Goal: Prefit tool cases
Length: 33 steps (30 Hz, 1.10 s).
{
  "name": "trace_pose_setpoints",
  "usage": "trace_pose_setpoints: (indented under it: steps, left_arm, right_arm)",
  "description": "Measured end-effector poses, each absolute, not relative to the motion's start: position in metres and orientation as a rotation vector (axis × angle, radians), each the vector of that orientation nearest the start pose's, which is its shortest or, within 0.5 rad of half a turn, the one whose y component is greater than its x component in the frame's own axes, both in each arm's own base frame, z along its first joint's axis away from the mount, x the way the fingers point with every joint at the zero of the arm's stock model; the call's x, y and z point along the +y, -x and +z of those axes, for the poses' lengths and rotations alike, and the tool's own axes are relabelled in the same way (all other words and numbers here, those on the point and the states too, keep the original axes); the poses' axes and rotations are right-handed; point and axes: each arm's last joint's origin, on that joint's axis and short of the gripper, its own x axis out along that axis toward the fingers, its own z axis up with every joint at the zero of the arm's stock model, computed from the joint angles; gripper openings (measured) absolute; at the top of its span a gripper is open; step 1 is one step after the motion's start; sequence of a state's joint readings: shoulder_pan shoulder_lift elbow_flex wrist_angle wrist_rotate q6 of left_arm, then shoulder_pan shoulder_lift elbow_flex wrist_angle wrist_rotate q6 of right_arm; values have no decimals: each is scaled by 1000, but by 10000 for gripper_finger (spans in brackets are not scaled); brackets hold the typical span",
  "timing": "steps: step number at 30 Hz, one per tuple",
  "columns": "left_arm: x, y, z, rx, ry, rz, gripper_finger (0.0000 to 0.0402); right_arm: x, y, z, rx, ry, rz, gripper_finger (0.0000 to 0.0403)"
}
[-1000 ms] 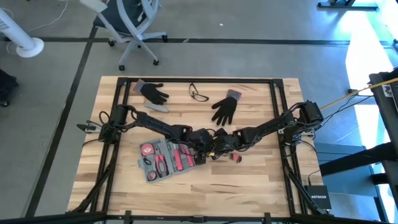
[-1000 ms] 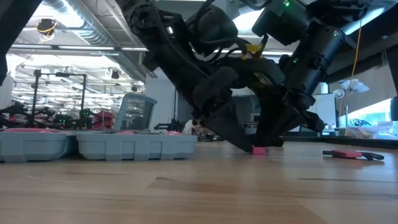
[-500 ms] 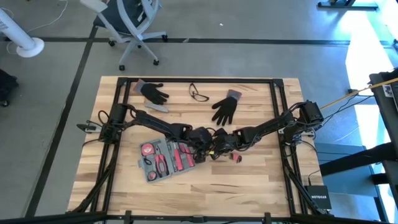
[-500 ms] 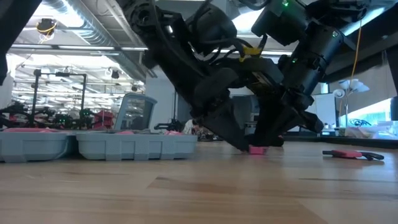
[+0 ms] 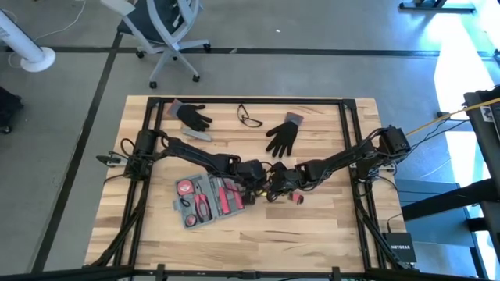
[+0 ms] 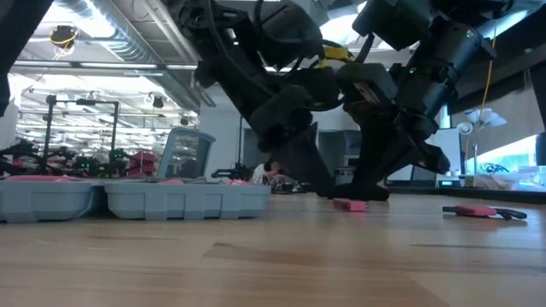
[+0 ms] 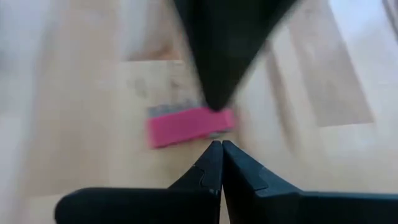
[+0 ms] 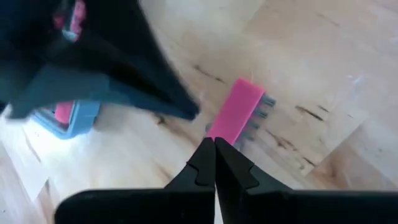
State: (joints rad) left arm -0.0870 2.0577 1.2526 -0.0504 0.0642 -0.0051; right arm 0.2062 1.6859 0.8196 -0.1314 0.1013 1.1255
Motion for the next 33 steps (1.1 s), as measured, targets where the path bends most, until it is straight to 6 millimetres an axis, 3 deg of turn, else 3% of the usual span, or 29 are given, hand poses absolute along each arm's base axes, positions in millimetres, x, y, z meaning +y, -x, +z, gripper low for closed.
trace_pose_setpoints:
  steps: [4, 9, 33]
  left_arm:
    - [-47, -419, 116, 879, 31, -141, 0]
    - [-51, -419, 114, 885, 23, -104, 0]
    - [-43, -424, 110, 836, 10, 2, 0]
  right_arm:
    - [59, -301, 134, 924, -867, -480, 0]
    - [60, -304, 128, 929, -869, -478, 0]
    - [59, -306, 125, 922, -870, -481, 0]
